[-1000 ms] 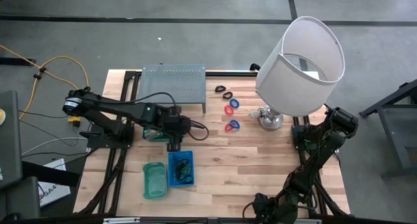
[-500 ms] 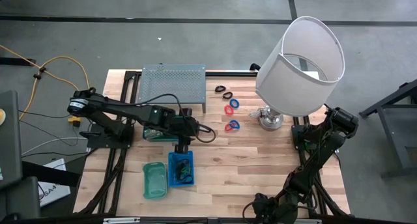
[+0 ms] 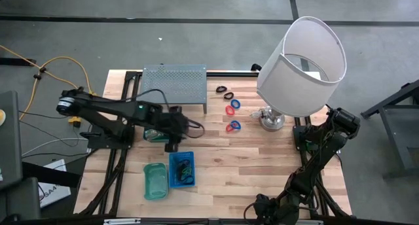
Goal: Pick & Place Office Desk Supplies
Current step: Put the bottom orange spring keychain into the green bin
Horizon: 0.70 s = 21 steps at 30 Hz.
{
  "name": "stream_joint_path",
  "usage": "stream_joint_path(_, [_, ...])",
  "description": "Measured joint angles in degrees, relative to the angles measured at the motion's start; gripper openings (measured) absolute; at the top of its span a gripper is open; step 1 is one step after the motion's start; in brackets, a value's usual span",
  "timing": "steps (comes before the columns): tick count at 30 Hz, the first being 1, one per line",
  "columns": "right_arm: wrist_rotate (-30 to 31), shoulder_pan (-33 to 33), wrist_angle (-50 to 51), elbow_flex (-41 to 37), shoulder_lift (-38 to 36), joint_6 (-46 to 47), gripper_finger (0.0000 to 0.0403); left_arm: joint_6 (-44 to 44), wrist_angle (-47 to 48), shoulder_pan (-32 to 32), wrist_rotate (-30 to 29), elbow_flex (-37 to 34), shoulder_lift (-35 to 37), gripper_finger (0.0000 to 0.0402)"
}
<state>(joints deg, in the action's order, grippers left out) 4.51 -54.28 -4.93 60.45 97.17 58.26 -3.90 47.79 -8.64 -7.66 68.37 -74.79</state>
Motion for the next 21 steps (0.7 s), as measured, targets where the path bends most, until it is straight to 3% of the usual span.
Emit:
stream_joint_path(9, [0.0,0.0,0.0,0.0,0.0,0.0,0.0146,-1.5,2.5,-0.3,-1.5,-2.7,9.1,0.0194])
stream_joint_path(21, [0.0,0.0,0.0,0.0,0.0,0.0,0.0146,0.9,-2.3,-0.5,-1.4,-2.7,10.0,0.0194])
